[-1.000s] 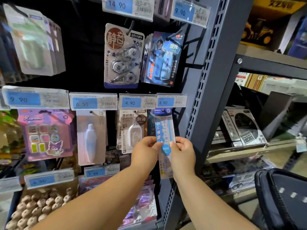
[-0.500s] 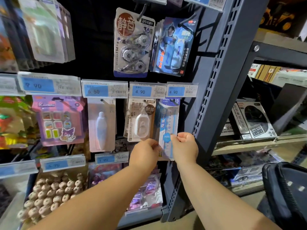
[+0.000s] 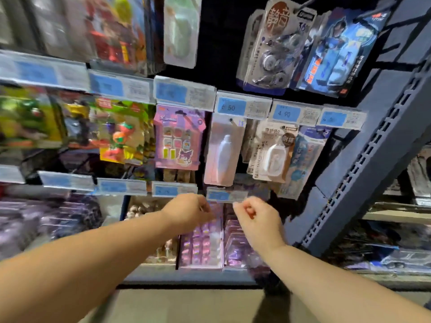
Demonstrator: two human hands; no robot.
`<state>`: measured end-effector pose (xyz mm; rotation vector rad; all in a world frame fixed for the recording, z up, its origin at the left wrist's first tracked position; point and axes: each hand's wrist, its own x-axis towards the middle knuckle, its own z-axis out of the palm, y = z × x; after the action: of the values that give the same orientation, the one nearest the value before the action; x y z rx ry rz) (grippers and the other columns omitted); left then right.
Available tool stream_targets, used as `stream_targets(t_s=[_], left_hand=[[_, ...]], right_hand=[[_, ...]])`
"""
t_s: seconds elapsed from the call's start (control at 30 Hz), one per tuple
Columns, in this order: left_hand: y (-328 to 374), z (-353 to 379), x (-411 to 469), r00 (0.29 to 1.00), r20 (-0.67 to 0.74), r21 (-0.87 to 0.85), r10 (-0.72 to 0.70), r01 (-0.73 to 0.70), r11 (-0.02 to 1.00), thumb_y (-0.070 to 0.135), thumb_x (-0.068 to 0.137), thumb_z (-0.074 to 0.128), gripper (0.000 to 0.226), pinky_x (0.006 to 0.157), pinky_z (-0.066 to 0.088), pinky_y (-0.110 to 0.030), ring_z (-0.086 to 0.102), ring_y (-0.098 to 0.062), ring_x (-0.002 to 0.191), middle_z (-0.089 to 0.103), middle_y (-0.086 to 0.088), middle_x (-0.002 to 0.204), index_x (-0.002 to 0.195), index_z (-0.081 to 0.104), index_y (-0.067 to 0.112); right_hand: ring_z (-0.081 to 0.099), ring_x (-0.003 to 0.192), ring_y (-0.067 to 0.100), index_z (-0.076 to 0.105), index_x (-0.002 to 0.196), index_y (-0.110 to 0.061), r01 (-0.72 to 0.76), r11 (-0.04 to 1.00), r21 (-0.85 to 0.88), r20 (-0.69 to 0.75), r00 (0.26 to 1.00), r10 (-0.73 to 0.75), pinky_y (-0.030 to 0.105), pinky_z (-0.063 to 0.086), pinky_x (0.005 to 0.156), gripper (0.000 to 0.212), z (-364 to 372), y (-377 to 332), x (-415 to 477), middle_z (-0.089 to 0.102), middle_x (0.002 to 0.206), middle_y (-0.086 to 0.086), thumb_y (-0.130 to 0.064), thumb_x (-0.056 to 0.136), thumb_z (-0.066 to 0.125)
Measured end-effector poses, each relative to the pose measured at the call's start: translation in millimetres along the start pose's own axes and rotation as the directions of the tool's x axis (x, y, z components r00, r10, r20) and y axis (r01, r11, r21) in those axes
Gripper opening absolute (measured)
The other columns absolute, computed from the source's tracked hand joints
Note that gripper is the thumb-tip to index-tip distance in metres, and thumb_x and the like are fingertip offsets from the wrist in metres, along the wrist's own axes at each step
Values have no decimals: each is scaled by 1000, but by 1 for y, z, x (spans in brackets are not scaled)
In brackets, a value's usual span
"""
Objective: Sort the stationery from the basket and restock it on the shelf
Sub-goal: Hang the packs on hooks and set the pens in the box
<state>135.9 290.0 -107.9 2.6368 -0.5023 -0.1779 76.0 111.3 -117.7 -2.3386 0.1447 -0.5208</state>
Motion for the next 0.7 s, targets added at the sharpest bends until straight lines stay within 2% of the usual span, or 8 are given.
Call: stream_targets(t_s=[0.17, 0.27, 0.37, 0.43, 0.53, 0.57, 0.63, 0.7], left_hand=[[-104, -23, -57, 988, 75, 131, -134, 124, 984, 39, 92, 62, 24, 73, 41, -24, 63, -20, 99, 71, -1, 108, 109, 71, 23], [-165, -30, -88, 959, 69, 107, -275, 267, 958, 40, 92, 62, 25, 77, 42, -23, 63, -20, 101, 69, 0, 111, 110, 70, 24], [-229, -20, -131, 913, 76, 76, -400, 395, 916, 38, 93, 61, 27, 82, 44, -24, 63, -22, 106, 69, -2, 115, 112, 70, 21], [-272, -3, -160, 862, 97, 44, -497, 495, 868, 35, 93, 59, 29, 83, 44, -27, 63, -25, 107, 69, -5, 115, 113, 69, 16], [-324, 28, -206, 762, 146, -51, -631, 643, 765, 37, 92, 60, 26, 68, 43, -23, 64, -23, 100, 70, -5, 109, 108, 69, 18], [-343, 38, -224, 716, 170, -83, -677, 695, 714, 42, 91, 59, 27, 66, 43, -21, 64, -20, 95, 69, -2, 104, 105, 68, 21], [-372, 56, -255, 650, 184, -113, -737, 759, 641, 47, 91, 53, 34, 77, 45, -16, 63, -19, 98, 68, 0, 103, 104, 68, 20], [-394, 69, -280, 584, 222, -144, -781, 812, 566, 39, 95, 56, 29, 74, 40, -14, 62, -20, 107, 67, 1, 105, 108, 69, 18]], right_hand=[[50, 64, 7, 50, 66, -34, 132, 988, -85, 411, 907, -86, 32, 45, 67, 28, 79, -34, -28, 56, 61, -16, -48, 89, 58], [58, 77, 13, 57, 76, -30, 181, 979, -95, 520, 847, -106, 33, 48, 72, 25, 118, -58, -35, 61, 71, -10, -49, 91, 54], [57, 76, 14, 64, 80, -25, 161, 985, -69, 613, 785, -86, 32, 44, 70, 26, 171, -81, -51, 58, 70, -10, -46, 93, 55], [53, 74, 14, 58, 71, -29, 168, 983, -79, 686, 724, -69, 30, 39, 66, 26, 210, -89, -65, 52, 65, -12, -44, 93, 56], [47, 66, 8, 47, 62, -31, 181, 978, -107, 767, 641, -35, 23, 34, 58, 34, 262, -96, -88, 46, 60, -13, -38, 93, 59], [47, 64, 8, 47, 62, -31, 151, 984, -93, 799, 602, -17, 18, 36, 56, 34, 286, -99, -98, 46, 59, -12, -36, 93, 60], [53, 62, 12, 53, 68, -27, 27, 994, -104, 852, 519, 75, 20, 45, 59, 27, 327, -105, -119, 49, 60, -11, -32, 92, 62], [56, 60, 15, 56, 77, -22, -106, 985, -135, 892, 419, 167, 21, 44, 47, 17, 361, -115, -138, 53, 68, -5, -27, 92, 61]])
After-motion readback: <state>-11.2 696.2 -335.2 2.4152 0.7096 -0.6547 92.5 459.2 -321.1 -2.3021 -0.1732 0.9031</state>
